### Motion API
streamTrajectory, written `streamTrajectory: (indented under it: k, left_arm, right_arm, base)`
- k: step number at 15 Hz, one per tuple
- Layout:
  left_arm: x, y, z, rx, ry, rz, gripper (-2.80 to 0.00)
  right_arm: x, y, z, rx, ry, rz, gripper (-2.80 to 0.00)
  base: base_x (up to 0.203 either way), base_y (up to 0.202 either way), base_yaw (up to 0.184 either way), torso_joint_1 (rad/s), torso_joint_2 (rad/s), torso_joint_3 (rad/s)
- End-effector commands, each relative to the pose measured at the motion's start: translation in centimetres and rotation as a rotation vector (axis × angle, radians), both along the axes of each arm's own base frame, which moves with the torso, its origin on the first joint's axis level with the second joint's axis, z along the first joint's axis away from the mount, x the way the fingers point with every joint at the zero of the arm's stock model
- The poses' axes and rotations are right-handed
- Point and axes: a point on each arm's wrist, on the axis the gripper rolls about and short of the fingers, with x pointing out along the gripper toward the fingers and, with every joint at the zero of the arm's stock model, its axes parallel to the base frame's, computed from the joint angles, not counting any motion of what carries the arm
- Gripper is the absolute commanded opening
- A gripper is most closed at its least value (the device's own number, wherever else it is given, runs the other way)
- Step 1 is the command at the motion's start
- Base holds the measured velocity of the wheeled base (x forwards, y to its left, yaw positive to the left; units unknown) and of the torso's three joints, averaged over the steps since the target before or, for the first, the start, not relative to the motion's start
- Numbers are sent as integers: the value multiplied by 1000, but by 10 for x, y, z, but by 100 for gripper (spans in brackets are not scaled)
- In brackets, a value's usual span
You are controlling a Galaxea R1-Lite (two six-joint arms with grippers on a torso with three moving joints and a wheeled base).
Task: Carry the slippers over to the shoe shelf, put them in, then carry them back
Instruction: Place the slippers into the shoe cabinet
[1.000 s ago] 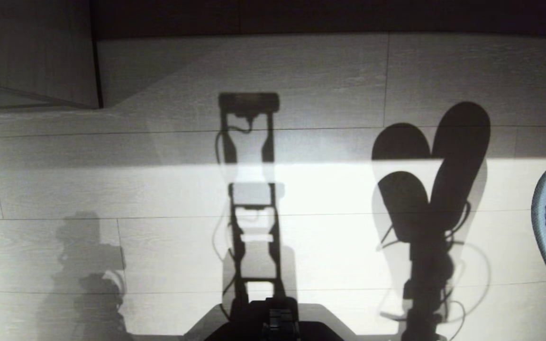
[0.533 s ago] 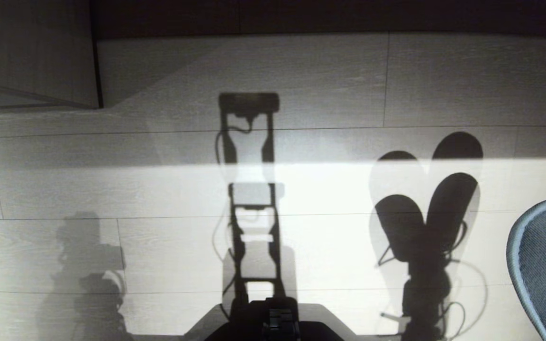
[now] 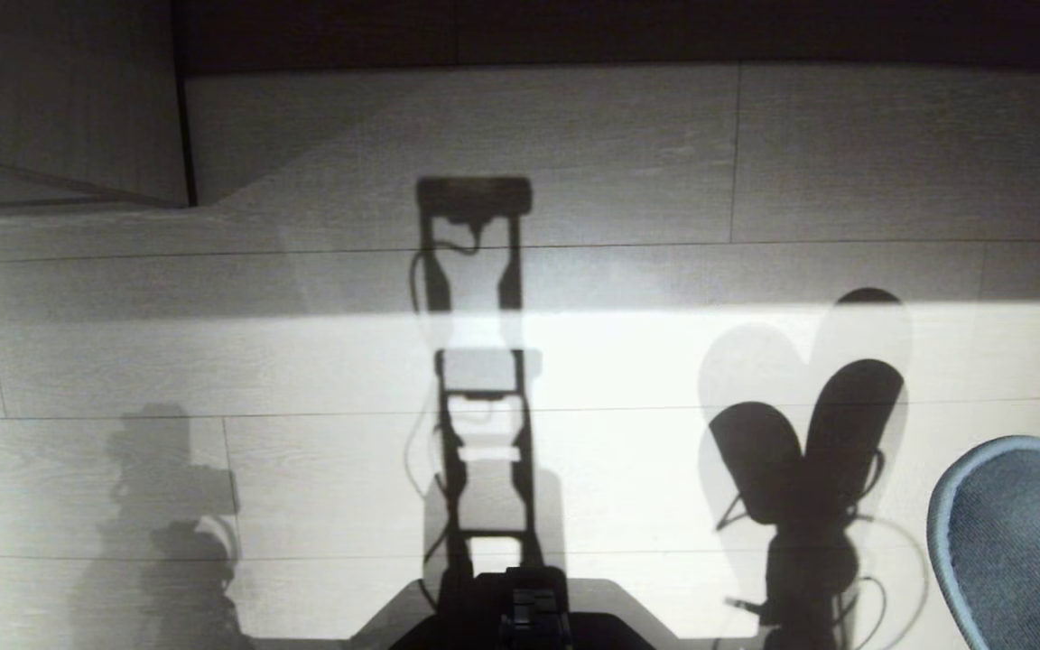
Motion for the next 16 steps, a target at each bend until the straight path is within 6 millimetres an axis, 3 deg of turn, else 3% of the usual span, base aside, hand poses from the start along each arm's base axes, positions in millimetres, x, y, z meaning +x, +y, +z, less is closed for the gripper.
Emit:
streamTrajectory:
  k: [1,8,16]
  left_arm:
    - [0,0,0,0,1,1,-280]
    - [0,0,0,0,1,1,-280]
    - [0,0,0,0,-1,1,-280]
  right_arm:
    - [-2,0,-6,1,25,7,-280]
    - [-8,0,-27,-1,131,7,-280]
    - [-9,-1,-33,-3,168,-18,-280]
  base:
    - [0,0,0,0,0,0]
    - [0,0,0,0,0,0]
    - [0,0,0,0,0,0]
